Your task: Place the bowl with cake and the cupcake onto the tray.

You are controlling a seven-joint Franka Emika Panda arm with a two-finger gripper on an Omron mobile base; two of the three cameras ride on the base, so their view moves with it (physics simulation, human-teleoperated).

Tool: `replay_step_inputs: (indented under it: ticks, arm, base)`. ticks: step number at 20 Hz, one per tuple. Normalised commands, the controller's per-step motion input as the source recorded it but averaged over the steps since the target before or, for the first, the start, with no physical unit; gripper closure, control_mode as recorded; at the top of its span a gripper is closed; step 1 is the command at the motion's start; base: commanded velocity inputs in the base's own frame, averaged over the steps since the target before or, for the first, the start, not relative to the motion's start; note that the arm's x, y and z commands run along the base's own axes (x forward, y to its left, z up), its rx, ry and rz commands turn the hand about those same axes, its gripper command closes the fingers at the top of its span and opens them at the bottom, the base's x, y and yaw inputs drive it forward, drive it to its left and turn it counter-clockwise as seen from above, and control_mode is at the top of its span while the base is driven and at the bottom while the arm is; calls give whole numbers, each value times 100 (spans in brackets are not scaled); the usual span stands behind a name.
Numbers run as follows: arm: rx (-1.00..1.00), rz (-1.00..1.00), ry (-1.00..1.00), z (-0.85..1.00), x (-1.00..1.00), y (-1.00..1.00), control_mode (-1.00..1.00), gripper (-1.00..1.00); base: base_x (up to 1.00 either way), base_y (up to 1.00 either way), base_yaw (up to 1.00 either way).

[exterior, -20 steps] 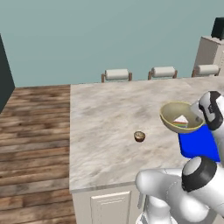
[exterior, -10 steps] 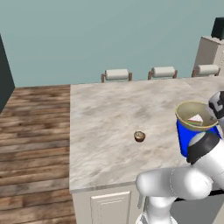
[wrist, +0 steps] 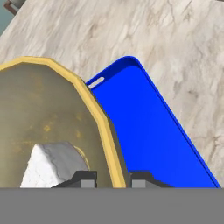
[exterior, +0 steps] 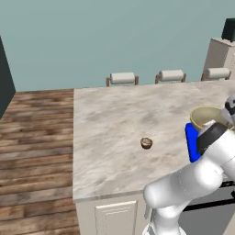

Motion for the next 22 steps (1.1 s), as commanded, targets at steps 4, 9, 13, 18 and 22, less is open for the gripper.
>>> replay_step_inputs:
  ticks: [4,9,13,18,22]
  arm:
    - [-2,0,4,-14,8,0,-100,100]
    - [-3,0,0,-30,5,0,-100,100]
    - [0,0,0,-24,9,-2,-100,100]
    - [3,0,-1,-20,20,-17,-100,100]
    - [5,0,0,-15,33,-30,-100,100]
  base:
    - [0,0,0]
    - [0,0,0]
    - [0,0,0]
    - [0,0,0]
    - [0,0,0]
